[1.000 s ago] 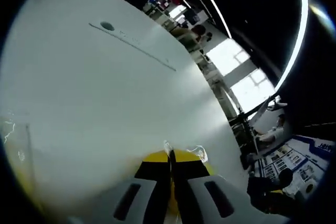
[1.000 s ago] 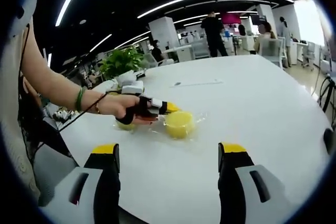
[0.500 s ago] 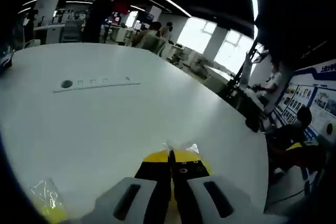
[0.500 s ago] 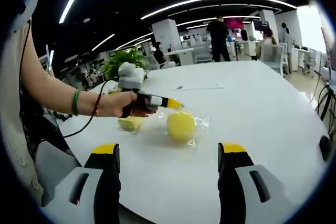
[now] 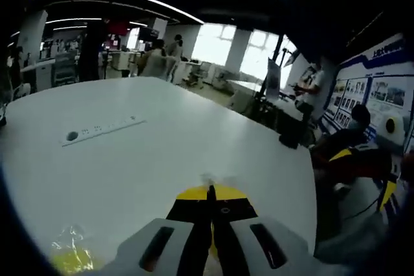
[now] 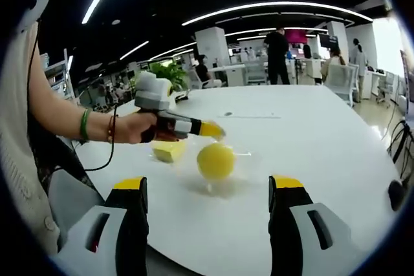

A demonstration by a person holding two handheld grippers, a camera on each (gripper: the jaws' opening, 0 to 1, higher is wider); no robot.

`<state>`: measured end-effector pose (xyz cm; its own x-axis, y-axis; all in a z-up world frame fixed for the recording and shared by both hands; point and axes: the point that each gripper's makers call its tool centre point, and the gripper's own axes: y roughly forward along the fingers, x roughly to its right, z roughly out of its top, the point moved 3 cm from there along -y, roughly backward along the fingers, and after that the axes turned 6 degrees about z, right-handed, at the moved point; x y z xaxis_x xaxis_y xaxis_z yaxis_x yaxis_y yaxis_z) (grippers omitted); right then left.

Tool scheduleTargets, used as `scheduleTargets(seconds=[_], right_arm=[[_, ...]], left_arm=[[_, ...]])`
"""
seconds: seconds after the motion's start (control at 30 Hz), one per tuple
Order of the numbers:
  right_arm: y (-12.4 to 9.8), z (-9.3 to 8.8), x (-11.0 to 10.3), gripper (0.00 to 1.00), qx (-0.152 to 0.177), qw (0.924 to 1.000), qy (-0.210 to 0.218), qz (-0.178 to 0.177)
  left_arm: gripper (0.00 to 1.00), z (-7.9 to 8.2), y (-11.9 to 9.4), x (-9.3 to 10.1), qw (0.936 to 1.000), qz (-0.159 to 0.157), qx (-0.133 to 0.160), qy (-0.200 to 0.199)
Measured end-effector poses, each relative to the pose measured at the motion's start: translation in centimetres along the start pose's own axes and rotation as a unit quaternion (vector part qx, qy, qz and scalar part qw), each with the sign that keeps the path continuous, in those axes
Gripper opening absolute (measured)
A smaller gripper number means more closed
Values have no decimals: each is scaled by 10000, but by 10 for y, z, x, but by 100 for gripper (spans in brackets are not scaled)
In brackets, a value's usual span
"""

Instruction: Compare the silicone blocks by pressing each to a similar depth, holding the contact briefly, and releasing to observe deformation and rebound differences across the visible hardness samples.

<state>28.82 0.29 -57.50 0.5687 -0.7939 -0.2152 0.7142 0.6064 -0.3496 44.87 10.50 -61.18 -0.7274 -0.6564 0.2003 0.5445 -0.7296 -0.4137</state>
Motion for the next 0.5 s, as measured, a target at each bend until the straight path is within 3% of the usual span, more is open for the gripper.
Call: scheduleTargets(seconds=[0.07,0.27,0.5], right_arm=[[0,4,-5,71,24,9999,-100,58],[0,16,-15,71,91,9993,-326,139],[4,29,-23,71,75,9976,-617,297]], left_arm=[[0,1,-7,8,9997,-121,31,188],[0,5,-22,12,9996,-55,109,259],[0,18,-52,6,9983,69,298,488]])
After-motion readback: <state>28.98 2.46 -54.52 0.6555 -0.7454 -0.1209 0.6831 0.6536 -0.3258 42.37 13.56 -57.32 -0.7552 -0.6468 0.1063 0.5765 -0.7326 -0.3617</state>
